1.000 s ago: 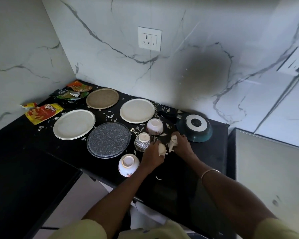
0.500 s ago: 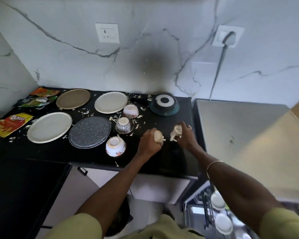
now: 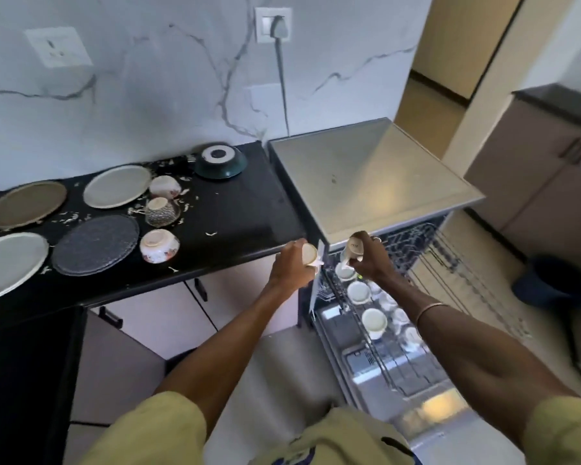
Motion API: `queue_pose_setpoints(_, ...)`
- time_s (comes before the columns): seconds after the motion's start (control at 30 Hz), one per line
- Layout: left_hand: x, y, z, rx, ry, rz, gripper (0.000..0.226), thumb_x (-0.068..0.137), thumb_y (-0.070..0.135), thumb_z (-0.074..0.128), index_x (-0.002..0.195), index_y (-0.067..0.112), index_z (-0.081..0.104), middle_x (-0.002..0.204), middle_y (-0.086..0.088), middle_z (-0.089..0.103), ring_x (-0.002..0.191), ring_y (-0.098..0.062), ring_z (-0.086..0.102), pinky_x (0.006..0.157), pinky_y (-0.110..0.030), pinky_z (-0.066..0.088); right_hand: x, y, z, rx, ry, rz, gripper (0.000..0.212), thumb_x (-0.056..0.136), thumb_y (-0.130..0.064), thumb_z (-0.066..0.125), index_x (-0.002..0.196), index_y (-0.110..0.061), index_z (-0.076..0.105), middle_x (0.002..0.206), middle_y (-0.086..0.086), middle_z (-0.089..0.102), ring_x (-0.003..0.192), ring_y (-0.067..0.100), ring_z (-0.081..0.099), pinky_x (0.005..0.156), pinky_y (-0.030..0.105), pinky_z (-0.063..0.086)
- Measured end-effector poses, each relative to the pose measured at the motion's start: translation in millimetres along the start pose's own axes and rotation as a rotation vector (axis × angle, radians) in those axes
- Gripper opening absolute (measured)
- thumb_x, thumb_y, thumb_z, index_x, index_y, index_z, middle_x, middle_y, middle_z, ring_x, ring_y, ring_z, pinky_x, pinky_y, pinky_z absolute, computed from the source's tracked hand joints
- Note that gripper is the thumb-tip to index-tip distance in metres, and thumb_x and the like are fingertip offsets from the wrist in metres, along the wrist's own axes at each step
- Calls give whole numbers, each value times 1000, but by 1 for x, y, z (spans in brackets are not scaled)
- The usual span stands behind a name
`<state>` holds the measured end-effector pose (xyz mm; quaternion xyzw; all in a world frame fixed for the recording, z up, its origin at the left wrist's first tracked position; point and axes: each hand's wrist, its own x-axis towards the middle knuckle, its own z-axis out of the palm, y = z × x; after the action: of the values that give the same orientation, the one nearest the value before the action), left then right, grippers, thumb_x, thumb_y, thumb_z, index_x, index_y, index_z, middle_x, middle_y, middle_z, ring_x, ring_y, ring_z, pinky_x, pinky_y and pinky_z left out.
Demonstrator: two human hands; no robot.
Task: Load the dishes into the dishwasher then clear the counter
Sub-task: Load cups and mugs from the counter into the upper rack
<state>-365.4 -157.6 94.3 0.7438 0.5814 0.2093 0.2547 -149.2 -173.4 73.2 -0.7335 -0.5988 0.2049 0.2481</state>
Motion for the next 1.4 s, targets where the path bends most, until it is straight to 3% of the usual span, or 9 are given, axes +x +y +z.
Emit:
queue_pose_setpoints(0.2,-40,54,60,-25,-150,57,63,64,20,80,124,21,60,120,-6,64,107,-27,62,87,-32,52,-67,78,-54,-1,10,91,58,69,-1,77,124,-4,59,110,19,69,102,34,66,74,24,41)
queue_pose_setpoints(0.37,-68,88,121,-31,-255,51,64,66,16,80,126,13,59,120,-9,64,106,-26,63,82,-28,51,-113,142,-80,-12,-53,156,62,62,-16,83,120,-7,62,109,17,70,102,34,66,78,29,44)
queue_pose_setpoints(0.5,-89,110,164,10,-301,11,64,64,26,81,123,18,57,119,-6,62,103,-24,61,77,-25,46,-142,191,-90,24,-92,164,64,49,-30,72,109,-8,67,102,13,71,96,30,67,73,22,36)
queue_pose_setpoints(0.6,-103,118,192,48,-276,-31,71,64,38,77,128,25,50,124,-2,59,110,-25,59,87,-34,50,-159,215,-92,17,-144,157,65,51,-27,78,112,-13,64,104,10,71,98,28,67,79,29,45)
queue_pose_setpoints(0.77,-120,128,226,24,-259,-79,67,68,29,79,129,17,51,122,-4,61,108,-23,59,83,-28,46,-177,245,-79,70,-134,191,53,49,-26,76,99,-16,62,92,5,70,85,27,66,68,30,47)
queue_pose_setpoints(1.07,-109,115,263,35,-334,-95,71,72,20,74,135,13,44,128,-8,53,118,-28,52,94,-35,47,-185,258,-42,54,-135,294,59,60,-23,82,114,-11,62,109,11,66,99,30,61,80,36,49)
queue_pose_setpoints(1.2,-93,95,288,103,-344,-42,72,71,25,81,133,12,48,134,-15,46,113,-33,55,89,-41,54,-176,262,-16,66,-122,288,58,64,-21,81,118,-12,61,112,13,65,102,32,61,84,37,48)
queue_pose_setpoints(1.3,-87,78,312,183,-323,12,68,65,25,86,124,9,56,125,-17,54,105,-34,59,79,-38,55,-168,272,10,85,-160,292,54,66,-20,80,116,-14,63,112,13,64,103,34,61,83,41,50)
queue_pose_setpoints(1.4,-77,72,327,316,-305,95,66,59,35,89,115,12,62,109,-10,63,100,-28,57,82,-39,53,-166,285,35,87,-215,280,53,68,-21,77,118,-14,62,115,13,62,108,35,58,85,42,49)
